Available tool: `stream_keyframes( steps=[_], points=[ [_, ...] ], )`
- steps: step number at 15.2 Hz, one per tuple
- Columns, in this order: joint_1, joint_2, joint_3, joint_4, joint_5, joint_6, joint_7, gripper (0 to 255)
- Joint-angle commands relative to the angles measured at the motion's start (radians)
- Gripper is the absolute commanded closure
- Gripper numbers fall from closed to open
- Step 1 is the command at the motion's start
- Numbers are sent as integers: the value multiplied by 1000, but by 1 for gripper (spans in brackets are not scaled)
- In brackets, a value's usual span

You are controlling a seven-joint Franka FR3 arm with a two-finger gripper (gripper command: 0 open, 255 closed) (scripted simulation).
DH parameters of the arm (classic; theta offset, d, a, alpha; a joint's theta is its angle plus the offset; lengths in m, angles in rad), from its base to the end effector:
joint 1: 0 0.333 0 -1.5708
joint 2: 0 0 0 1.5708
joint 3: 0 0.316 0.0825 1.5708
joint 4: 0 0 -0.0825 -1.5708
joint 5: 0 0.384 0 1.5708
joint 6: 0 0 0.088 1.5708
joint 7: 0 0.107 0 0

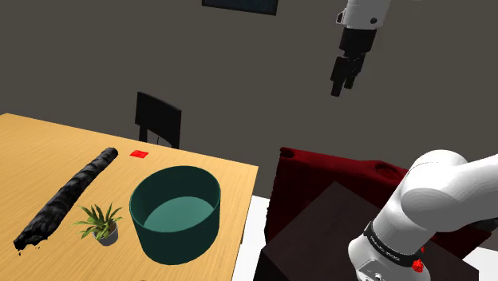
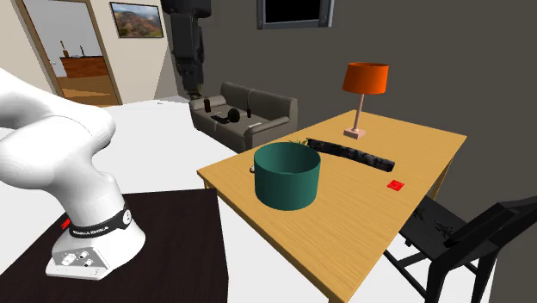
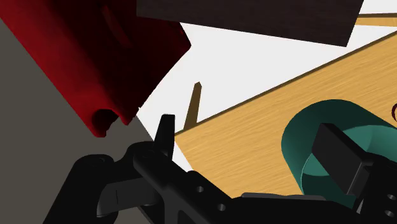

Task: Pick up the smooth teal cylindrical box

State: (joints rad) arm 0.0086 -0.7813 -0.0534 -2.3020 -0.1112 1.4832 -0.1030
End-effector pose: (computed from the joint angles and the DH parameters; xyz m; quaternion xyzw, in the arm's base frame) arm 0.2987 -0.0318 0.6067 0.9986 0.0334 -0.0215 0.0353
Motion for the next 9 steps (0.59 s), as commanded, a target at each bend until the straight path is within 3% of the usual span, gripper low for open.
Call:
stream_keyframes(
  steps=[1,9],
  points=[
    [0,0,0,0,0,0,0,0],
    [35,135,69,-110,62,243,106,0]
  ],
)
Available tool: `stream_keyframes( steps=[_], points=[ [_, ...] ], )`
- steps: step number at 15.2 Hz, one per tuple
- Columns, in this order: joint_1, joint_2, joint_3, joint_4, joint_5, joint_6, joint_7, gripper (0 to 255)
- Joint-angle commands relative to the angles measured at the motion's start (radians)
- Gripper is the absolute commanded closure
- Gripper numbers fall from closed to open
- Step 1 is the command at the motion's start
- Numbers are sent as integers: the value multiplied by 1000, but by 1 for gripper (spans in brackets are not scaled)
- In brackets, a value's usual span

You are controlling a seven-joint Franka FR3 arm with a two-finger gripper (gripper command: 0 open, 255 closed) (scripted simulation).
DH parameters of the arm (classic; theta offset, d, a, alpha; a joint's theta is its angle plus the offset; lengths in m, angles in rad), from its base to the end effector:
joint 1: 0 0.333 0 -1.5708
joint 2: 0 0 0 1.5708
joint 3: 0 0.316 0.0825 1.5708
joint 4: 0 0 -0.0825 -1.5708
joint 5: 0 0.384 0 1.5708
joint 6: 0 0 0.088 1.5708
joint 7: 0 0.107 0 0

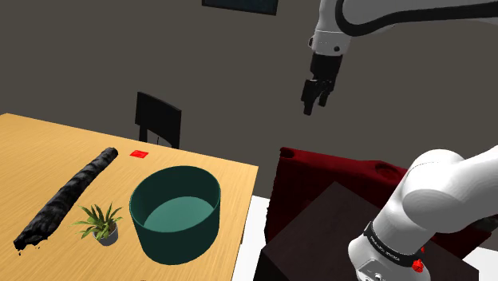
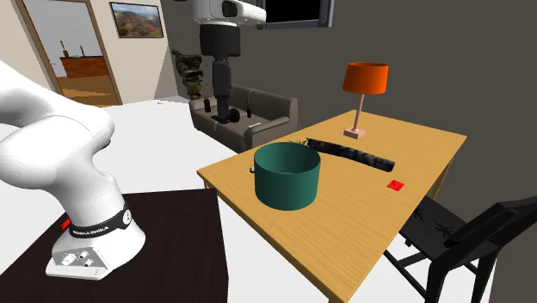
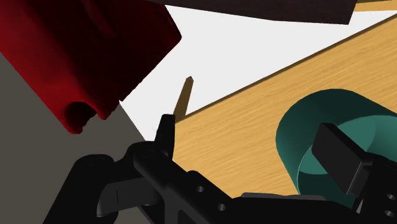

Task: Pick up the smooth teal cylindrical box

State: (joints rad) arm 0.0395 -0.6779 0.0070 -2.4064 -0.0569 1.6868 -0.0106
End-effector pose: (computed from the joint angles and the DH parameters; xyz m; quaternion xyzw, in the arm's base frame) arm 0.3416 0.0108 0.5416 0.9988 0.0316 -0.0203 0.0307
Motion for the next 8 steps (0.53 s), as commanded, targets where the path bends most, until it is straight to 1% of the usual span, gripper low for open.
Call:
stream_keyframes(
  steps=[1,8],
  points=[
    [9,55,18,-13,14,70,26,0],
    [37,249,79,-29,48,282,111,0]
  ],
)
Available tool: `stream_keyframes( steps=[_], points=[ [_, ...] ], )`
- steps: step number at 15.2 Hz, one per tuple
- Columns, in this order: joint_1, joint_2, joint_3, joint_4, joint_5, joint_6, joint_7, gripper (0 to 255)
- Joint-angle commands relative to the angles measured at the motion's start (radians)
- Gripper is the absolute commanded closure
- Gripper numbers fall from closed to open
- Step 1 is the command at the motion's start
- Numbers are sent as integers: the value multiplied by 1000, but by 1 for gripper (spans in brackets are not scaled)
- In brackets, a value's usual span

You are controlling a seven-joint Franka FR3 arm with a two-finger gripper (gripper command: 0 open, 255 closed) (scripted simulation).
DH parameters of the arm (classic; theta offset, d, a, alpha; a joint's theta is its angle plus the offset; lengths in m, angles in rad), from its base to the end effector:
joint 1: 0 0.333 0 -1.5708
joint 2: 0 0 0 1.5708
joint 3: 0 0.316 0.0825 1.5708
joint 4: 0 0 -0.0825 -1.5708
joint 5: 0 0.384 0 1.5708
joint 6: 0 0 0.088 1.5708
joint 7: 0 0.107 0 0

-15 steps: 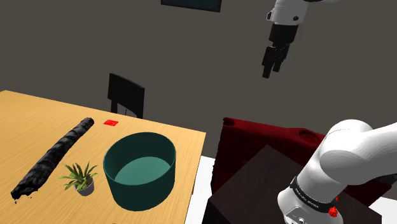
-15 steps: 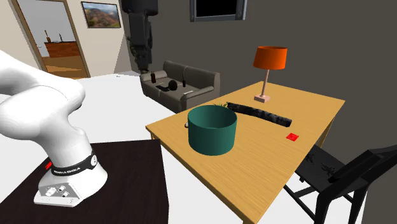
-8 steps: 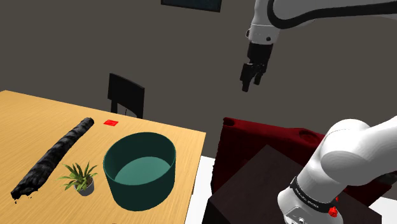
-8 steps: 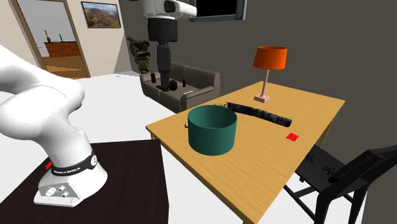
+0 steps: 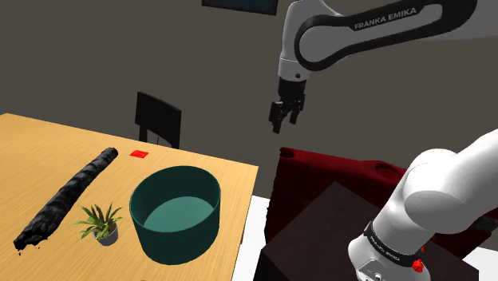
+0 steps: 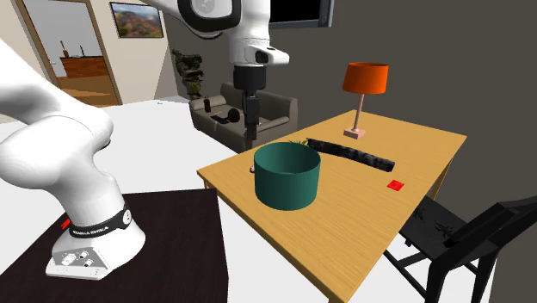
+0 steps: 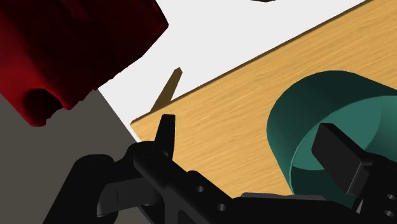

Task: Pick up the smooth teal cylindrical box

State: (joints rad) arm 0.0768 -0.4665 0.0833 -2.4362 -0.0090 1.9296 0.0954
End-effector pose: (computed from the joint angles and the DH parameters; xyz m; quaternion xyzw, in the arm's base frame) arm 0.3960 0.0648 0.4681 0.9991 0.0292 -0.0178 0.0253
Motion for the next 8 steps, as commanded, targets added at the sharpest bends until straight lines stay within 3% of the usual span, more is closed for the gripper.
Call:
stream_keyframes(
  steps=[1,8],
  points=[
    [3,69,11,4,3,68,16,0],
    [24,311,65,67,0,251,105,0]
  ],
)
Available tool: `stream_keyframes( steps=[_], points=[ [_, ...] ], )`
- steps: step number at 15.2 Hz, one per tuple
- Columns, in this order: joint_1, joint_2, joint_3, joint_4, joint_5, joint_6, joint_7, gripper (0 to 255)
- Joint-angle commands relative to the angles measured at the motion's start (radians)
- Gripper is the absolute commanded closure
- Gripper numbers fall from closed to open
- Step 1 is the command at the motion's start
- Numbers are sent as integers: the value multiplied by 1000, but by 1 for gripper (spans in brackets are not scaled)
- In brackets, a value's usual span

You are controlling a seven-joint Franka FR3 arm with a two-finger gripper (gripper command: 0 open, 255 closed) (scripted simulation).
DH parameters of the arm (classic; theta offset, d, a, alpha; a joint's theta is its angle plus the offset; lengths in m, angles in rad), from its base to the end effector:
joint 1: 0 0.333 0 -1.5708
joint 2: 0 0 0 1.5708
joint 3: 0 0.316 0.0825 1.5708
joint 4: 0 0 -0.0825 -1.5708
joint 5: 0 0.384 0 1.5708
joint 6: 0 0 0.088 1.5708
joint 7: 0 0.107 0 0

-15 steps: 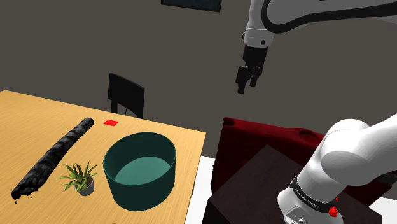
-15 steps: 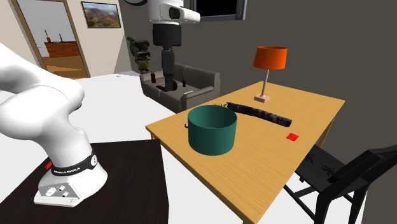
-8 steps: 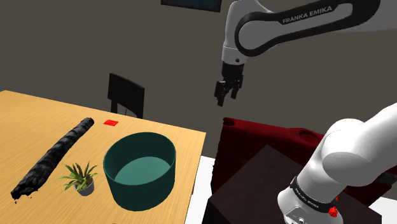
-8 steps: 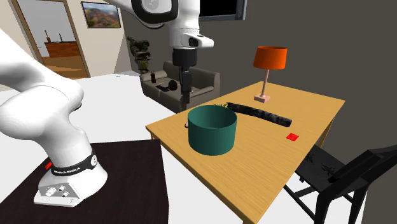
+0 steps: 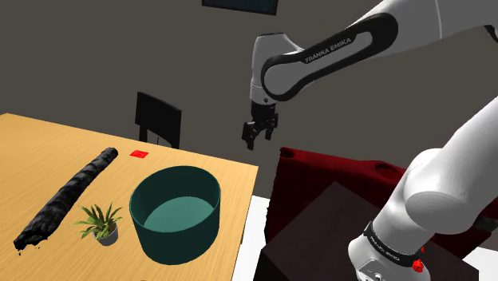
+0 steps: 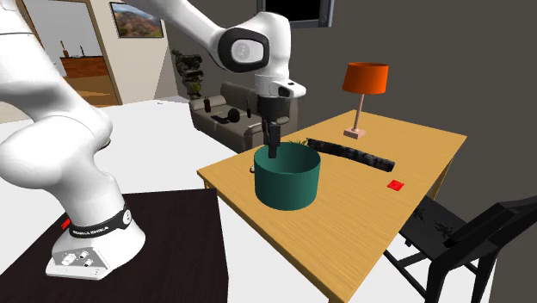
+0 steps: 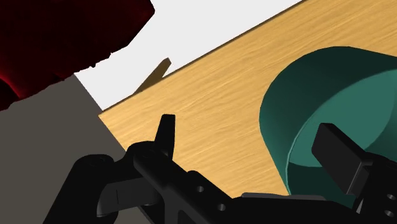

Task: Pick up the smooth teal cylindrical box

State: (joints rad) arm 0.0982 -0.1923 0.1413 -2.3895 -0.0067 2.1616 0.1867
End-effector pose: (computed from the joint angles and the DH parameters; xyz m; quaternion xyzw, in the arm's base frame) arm 0.4510 0.1102 0.3897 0.9993 0.0268 -0.0149 0.0198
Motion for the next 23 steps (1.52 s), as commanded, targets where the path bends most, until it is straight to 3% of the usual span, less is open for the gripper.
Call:
stream_keyframes(
  steps=[1,9,17,23],
  points=[
    [6,74,14,35,-6,41,27,0],
    [42,376,44,198,-64,181,140,0],
    [107,682,34,444,-126,242,232,0],
    [115,733,24,447,-139,290,241,0]
  ],
)
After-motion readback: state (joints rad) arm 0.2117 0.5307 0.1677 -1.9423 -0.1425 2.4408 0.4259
